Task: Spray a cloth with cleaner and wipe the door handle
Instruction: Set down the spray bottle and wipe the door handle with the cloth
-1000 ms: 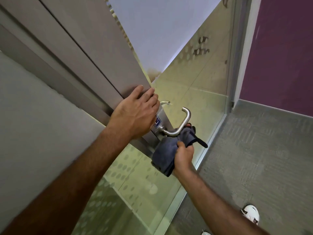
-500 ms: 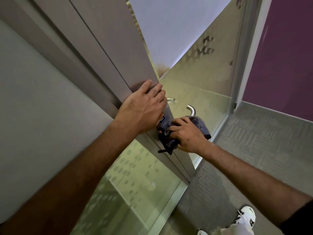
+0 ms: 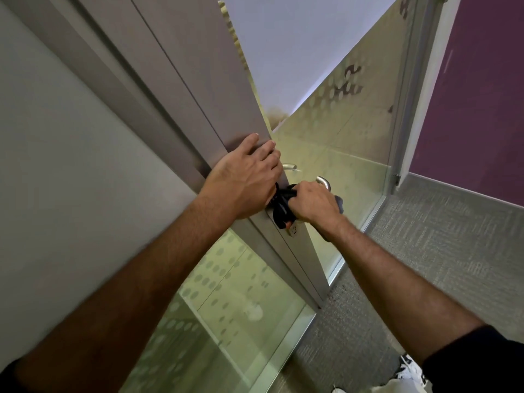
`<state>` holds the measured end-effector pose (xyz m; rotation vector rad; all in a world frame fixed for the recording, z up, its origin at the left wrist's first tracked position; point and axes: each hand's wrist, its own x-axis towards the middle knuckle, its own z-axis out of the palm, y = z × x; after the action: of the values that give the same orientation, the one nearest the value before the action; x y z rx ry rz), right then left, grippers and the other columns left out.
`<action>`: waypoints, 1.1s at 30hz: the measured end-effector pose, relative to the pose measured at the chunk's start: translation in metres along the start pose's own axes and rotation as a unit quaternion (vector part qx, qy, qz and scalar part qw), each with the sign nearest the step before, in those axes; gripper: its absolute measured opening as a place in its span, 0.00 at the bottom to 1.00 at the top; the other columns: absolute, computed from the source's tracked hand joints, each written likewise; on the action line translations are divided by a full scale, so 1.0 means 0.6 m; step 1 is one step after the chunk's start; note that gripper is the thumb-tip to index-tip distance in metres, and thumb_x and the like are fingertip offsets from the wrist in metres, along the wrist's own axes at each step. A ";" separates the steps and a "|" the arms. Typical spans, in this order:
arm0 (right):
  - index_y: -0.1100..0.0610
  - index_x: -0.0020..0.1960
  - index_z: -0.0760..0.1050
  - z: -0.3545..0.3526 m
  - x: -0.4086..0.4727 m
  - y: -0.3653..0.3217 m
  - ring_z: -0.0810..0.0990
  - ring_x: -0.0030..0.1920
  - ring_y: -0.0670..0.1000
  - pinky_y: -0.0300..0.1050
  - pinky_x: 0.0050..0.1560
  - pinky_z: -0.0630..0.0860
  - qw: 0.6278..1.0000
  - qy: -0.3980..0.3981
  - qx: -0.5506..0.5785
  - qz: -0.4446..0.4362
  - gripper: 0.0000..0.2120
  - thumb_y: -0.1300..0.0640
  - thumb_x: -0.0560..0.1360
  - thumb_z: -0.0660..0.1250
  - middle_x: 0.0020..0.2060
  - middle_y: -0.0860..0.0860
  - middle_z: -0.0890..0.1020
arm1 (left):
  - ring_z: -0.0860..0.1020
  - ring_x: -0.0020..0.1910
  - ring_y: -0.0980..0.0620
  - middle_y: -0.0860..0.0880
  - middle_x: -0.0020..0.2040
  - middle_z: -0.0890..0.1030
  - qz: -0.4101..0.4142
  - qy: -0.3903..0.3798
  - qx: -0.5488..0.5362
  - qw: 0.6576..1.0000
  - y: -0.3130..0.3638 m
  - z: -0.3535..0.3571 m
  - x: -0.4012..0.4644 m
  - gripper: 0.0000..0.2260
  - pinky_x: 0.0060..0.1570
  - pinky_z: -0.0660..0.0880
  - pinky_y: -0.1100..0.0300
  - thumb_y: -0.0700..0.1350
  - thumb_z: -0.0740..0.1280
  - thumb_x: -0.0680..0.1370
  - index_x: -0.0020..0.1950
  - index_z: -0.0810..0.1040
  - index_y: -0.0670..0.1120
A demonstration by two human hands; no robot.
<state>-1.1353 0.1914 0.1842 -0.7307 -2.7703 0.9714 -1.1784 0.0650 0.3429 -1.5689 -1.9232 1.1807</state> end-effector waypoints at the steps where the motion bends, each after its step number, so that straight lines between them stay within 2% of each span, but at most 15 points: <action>1: 0.56 0.46 0.78 -0.006 0.005 0.000 0.80 0.42 0.59 0.53 0.48 0.79 1.000 -0.023 -0.003 -0.011 0.10 0.54 0.72 0.60 0.41 0.57 0.83 | 0.65 0.77 0.44 0.42 0.77 0.70 -0.001 0.000 0.001 1.000 0.000 0.000 0.000 0.27 0.75 0.56 0.42 0.54 0.45 0.83 0.75 0.69 0.43; 2: 0.55 0.49 0.81 -0.010 0.003 0.005 0.81 0.43 0.59 0.51 0.45 0.79 0.998 -0.032 -0.011 -0.049 0.12 0.54 0.72 0.60 0.43 0.57 0.84 | 0.65 0.77 0.44 0.42 0.77 0.70 -0.002 0.001 0.000 1.000 0.001 0.000 0.000 0.27 0.76 0.56 0.43 0.54 0.45 0.83 0.75 0.69 0.43; 4: 0.50 0.56 0.84 -0.008 -0.022 0.032 0.83 0.47 0.57 0.51 0.48 0.81 0.989 -0.030 -0.013 -0.146 0.16 0.56 0.72 0.64 0.48 0.54 0.86 | 0.64 0.78 0.44 0.42 0.77 0.69 -0.004 0.004 -0.008 1.000 0.001 0.002 0.000 0.27 0.76 0.55 0.42 0.54 0.46 0.83 0.75 0.68 0.43; 7: 0.51 0.51 0.86 0.004 -0.060 0.096 0.78 0.63 0.51 0.55 0.67 0.74 0.969 -0.055 0.028 -0.237 0.12 0.64 0.71 0.71 0.60 0.50 0.84 | 0.64 0.78 0.44 0.42 0.78 0.68 -0.008 0.005 -0.015 1.000 0.002 0.004 0.001 0.26 0.76 0.54 0.42 0.53 0.47 0.83 0.76 0.68 0.43; 9: 0.52 0.47 0.86 0.001 -0.066 0.133 0.76 0.66 0.50 0.56 0.70 0.71 0.964 -0.044 0.078 -0.249 0.13 0.68 0.70 0.72 0.62 0.49 0.83 | 0.64 0.78 0.44 0.42 0.78 0.68 -0.006 0.003 -0.010 1.000 0.002 0.005 0.001 0.26 0.76 0.54 0.42 0.54 0.47 0.83 0.76 0.68 0.43; 11: 0.50 0.46 0.86 -0.013 -0.058 0.155 0.79 0.61 0.49 0.56 0.64 0.77 0.962 0.035 0.191 -0.193 0.20 0.73 0.69 0.68 0.58 0.47 0.85 | 0.64 0.78 0.44 0.42 0.78 0.68 -0.005 0.001 -0.008 1.000 0.001 0.006 0.001 0.27 0.76 0.55 0.42 0.54 0.47 0.83 0.76 0.67 0.43; 13: 0.48 0.47 0.85 -0.028 -0.040 0.168 0.79 0.59 0.46 0.53 0.61 0.79 0.943 0.122 0.285 -0.122 0.28 0.77 0.65 0.62 0.55 0.38 0.83 | 0.64 0.78 0.44 0.42 0.78 0.68 -0.007 0.002 -0.013 1.000 0.001 0.005 0.001 0.27 0.76 0.55 0.42 0.54 0.47 0.83 0.76 0.67 0.43; 15: 0.47 0.52 0.84 -0.040 -0.014 0.162 0.77 0.61 0.46 0.49 0.64 0.76 0.941 0.150 0.287 -0.101 0.32 0.77 0.64 0.59 0.55 0.31 0.80 | 0.65 0.78 0.44 0.42 0.78 0.69 -0.010 0.005 -0.017 1.000 0.002 0.006 0.002 0.26 0.76 0.55 0.42 0.54 0.47 0.83 0.76 0.68 0.43; 17: 0.47 0.57 0.83 -0.040 0.015 0.152 0.75 0.62 0.49 0.47 0.63 0.73 0.957 0.102 0.262 -0.077 0.31 0.76 0.67 0.59 0.58 0.37 0.79 | 0.65 0.78 0.43 0.42 0.78 0.69 -0.007 0.005 -0.019 1.000 0.001 0.006 0.003 0.27 0.76 0.55 0.42 0.54 0.46 0.83 0.76 0.68 0.43; 19: 0.47 0.56 0.83 -0.029 0.036 0.149 0.77 0.56 0.51 0.46 0.57 0.73 0.960 0.039 0.275 -0.041 0.25 0.72 0.72 0.62 0.54 0.46 0.80 | 0.65 0.78 0.43 0.42 0.78 0.69 -0.005 0.005 -0.020 1.000 0.001 0.008 0.003 0.27 0.76 0.55 0.41 0.54 0.45 0.83 0.76 0.68 0.43; 22: 0.49 0.43 0.82 -0.023 0.053 0.151 0.81 0.43 0.52 0.48 0.47 0.75 0.927 0.014 0.373 0.033 0.11 0.65 0.72 0.66 0.41 0.55 0.84 | 0.64 0.79 0.43 0.42 0.78 0.68 -0.006 0.002 -0.011 1.000 0.002 0.011 0.004 0.28 0.76 0.54 0.41 0.54 0.44 0.82 0.77 0.67 0.44; 24: 0.53 0.43 0.82 -0.027 0.058 0.150 0.83 0.39 0.52 0.46 0.44 0.77 0.896 0.003 0.435 0.083 0.06 0.60 0.69 0.68 0.37 0.55 0.86 | 0.64 0.78 0.43 0.42 0.78 0.69 -0.007 0.002 -0.011 1.000 0.001 0.013 0.006 0.28 0.76 0.55 0.41 0.55 0.45 0.83 0.76 0.68 0.44; 26: 0.54 0.47 0.81 -0.031 0.059 0.149 0.85 0.39 0.52 0.44 0.40 0.78 0.875 -0.018 0.467 0.127 0.07 0.56 0.71 0.67 0.34 0.51 0.86 | 0.65 0.78 0.43 0.42 0.78 0.69 -0.004 -0.002 -0.014 1.000 0.001 0.014 0.007 0.27 0.76 0.55 0.41 0.55 0.45 0.83 0.76 0.68 0.45; 30: 0.63 0.52 0.78 -0.040 0.059 0.150 0.86 0.33 0.56 0.42 0.30 0.80 0.812 -0.110 0.540 0.191 0.13 0.56 0.76 0.61 0.33 0.58 0.86 | 0.65 0.78 0.43 0.42 0.77 0.70 0.001 -0.003 -0.009 1.000 0.001 0.013 0.005 0.27 0.75 0.54 0.41 0.56 0.44 0.82 0.76 0.68 0.47; 33: 0.64 0.53 0.78 -0.046 0.069 0.154 0.85 0.37 0.57 0.48 0.41 0.83 0.789 -0.160 0.559 0.197 0.14 0.55 0.75 0.62 0.40 0.60 0.85 | 0.66 0.77 0.43 0.43 0.77 0.71 0.000 -0.008 -0.014 1.000 0.000 0.011 0.007 0.27 0.75 0.55 0.41 0.56 0.44 0.82 0.75 0.69 0.47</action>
<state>-1.1274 0.2892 0.1470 -0.9174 -1.6138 2.6057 -1.1844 0.0666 0.3382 -1.5791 -1.9583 1.1738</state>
